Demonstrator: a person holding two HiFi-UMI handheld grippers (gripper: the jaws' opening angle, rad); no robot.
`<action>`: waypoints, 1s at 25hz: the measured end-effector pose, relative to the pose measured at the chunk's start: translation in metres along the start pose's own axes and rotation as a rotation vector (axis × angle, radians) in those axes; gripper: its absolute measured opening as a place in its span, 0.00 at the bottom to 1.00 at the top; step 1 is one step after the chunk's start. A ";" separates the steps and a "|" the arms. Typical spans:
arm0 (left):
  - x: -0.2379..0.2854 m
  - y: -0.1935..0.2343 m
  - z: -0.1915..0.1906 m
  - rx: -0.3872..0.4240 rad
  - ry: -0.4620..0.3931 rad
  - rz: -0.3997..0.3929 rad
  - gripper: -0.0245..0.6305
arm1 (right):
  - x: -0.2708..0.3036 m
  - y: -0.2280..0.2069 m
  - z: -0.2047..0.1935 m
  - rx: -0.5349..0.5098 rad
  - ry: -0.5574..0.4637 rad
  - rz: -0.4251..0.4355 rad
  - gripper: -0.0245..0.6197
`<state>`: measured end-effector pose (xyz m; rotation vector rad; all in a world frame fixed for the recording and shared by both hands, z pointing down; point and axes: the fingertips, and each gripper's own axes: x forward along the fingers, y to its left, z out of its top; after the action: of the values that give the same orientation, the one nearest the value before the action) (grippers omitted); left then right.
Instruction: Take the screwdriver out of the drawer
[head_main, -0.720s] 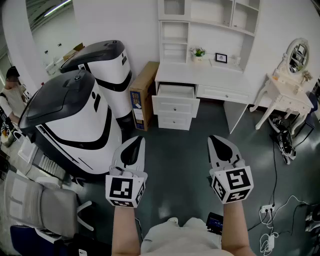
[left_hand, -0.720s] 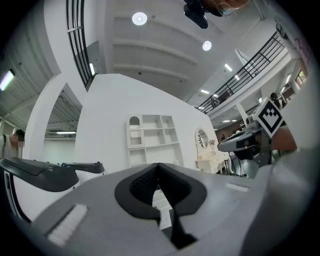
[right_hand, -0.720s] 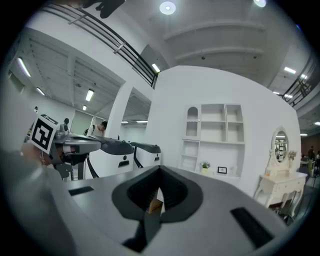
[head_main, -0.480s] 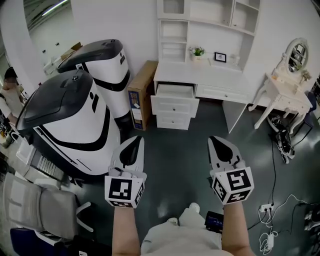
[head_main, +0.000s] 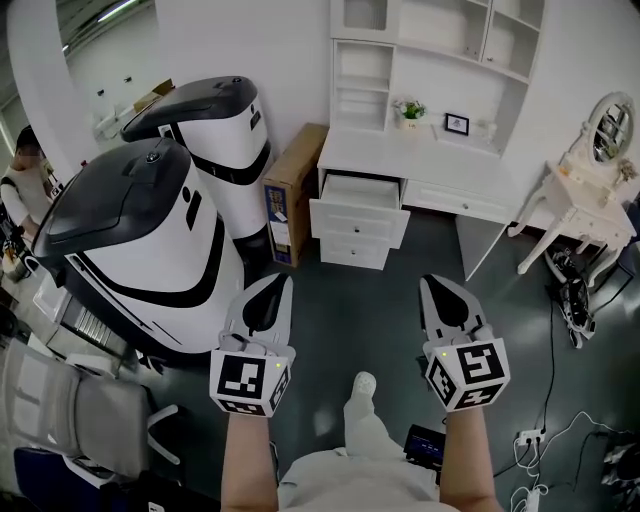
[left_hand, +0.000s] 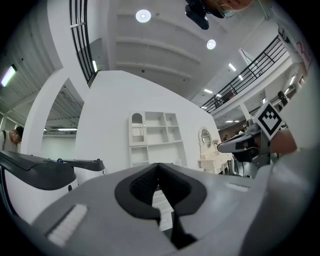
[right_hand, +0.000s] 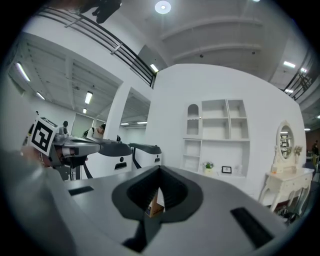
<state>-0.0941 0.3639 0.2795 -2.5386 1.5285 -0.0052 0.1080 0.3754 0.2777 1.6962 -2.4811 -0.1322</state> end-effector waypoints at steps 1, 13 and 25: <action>0.007 0.001 -0.002 -0.002 0.002 -0.002 0.05 | 0.007 -0.004 -0.001 0.002 -0.001 0.005 0.05; 0.133 0.016 -0.018 -0.007 0.025 0.005 0.05 | 0.114 -0.079 -0.017 0.025 0.013 0.061 0.05; 0.262 0.051 -0.026 0.018 0.039 0.069 0.05 | 0.237 -0.154 -0.016 0.031 0.006 0.131 0.05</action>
<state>-0.0175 0.1075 0.2745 -2.4850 1.6215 -0.0601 0.1675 0.0991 0.2847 1.5369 -2.5928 -0.0753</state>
